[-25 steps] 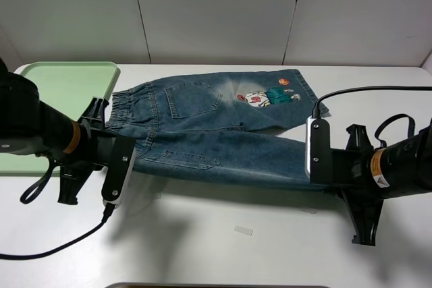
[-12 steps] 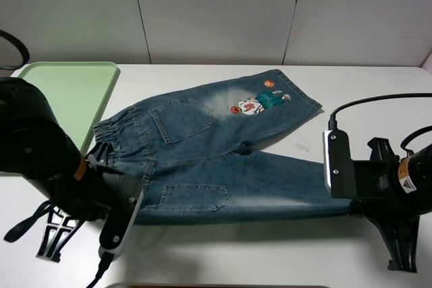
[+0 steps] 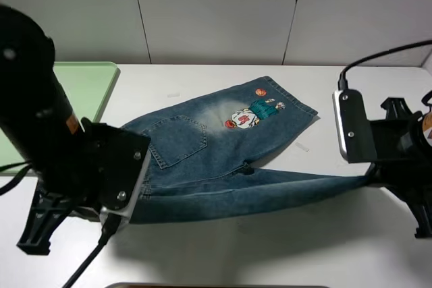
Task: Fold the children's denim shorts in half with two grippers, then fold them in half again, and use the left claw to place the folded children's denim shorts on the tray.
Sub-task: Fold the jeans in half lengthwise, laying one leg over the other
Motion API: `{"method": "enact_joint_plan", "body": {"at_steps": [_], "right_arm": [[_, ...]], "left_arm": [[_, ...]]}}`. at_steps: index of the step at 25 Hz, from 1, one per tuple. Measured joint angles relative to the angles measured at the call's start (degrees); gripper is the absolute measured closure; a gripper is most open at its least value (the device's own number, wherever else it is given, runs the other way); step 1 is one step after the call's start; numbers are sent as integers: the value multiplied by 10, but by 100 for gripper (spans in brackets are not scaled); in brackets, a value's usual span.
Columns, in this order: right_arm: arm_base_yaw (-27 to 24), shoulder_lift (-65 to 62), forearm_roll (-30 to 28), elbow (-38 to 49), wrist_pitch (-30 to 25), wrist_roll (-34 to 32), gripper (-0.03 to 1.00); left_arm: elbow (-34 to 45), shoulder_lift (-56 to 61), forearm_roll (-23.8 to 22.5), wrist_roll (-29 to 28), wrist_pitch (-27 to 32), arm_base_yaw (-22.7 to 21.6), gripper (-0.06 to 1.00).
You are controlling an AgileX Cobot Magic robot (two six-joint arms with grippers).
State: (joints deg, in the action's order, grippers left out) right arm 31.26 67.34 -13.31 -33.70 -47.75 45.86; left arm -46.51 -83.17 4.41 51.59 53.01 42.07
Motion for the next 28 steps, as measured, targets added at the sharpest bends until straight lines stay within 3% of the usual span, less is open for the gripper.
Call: {"method": "enact_joint_plan", "body": {"at_steps": [5,10,15,23,28], "right_arm": [[-3,1,-15,-28,92,0,99],[-3,2,-80,-29,171,0,99],[-26,38,-137,-29,228,-26,99],[-66,126,-198,-29,289,-41,99],[-71,171,-248,-39,385,-61,99]], "left_arm": [[-32,16,-12,-44,-5,-5,92],[-33,17,-99,-161,-22,-33,92],[-34,17,-138,-235,-39,-78,92],[-7,17,-141,-249,-131,-131,92],[34,18,-188,-249,-203,-163,92]]}}
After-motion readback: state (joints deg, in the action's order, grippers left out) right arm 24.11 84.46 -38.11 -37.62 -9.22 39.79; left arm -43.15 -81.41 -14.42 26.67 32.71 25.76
